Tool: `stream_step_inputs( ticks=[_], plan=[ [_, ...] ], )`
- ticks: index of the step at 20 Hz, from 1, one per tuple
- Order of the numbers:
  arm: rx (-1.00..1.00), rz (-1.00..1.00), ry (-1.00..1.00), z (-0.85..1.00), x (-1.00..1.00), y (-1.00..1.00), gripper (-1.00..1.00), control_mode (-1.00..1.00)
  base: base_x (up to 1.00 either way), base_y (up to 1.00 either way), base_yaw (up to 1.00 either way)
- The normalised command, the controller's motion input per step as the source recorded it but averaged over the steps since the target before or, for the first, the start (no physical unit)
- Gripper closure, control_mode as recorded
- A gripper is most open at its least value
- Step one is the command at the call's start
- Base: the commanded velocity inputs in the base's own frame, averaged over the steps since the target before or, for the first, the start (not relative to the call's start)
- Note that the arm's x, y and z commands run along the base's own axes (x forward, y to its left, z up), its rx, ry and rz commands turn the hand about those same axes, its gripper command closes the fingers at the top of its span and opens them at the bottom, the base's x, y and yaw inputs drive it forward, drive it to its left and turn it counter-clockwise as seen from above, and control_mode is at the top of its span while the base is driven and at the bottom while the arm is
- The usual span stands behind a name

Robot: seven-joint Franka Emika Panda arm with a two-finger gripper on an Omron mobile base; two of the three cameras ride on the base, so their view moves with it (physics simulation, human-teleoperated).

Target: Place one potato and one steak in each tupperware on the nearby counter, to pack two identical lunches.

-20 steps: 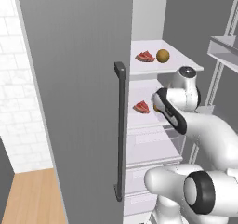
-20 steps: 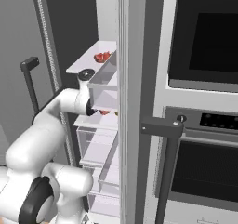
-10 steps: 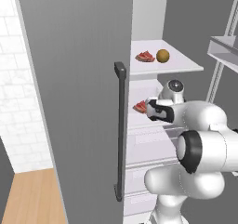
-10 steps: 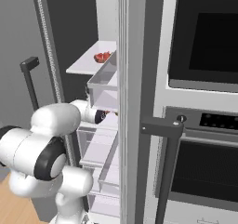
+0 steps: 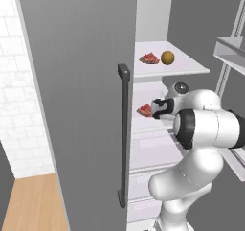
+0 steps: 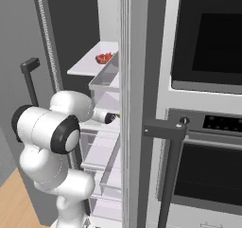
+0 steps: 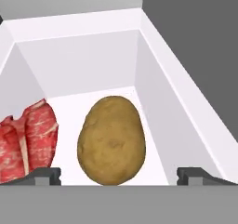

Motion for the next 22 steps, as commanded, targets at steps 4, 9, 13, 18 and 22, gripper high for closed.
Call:
stream_step_inputs(
  ticks=[4,9,13,18,22],
  plan=[
    [0.0,0.0,0.0,-0.13,0.24,0.0,-1.0,-1.0,0.0,0.0,0.0],
    [0.0,0.0,0.03,-0.33,0.14,0.0,-1.0,-1.0,0.0,0.0,0.0],
    [0.0,0.0,0.02,-0.32,0.2,0.0,1.0,-1.0,0.0,0.0,0.0],
    [0.0,0.0,0.0,-0.18,0.17,0.0,1.0,-1.0,0.0,0.0,0.0],
    [0.0,0.01,-0.02,-0.05,-0.59,-0.01,1.0,-1.0,0.0,0.0,0.0]
  ],
)
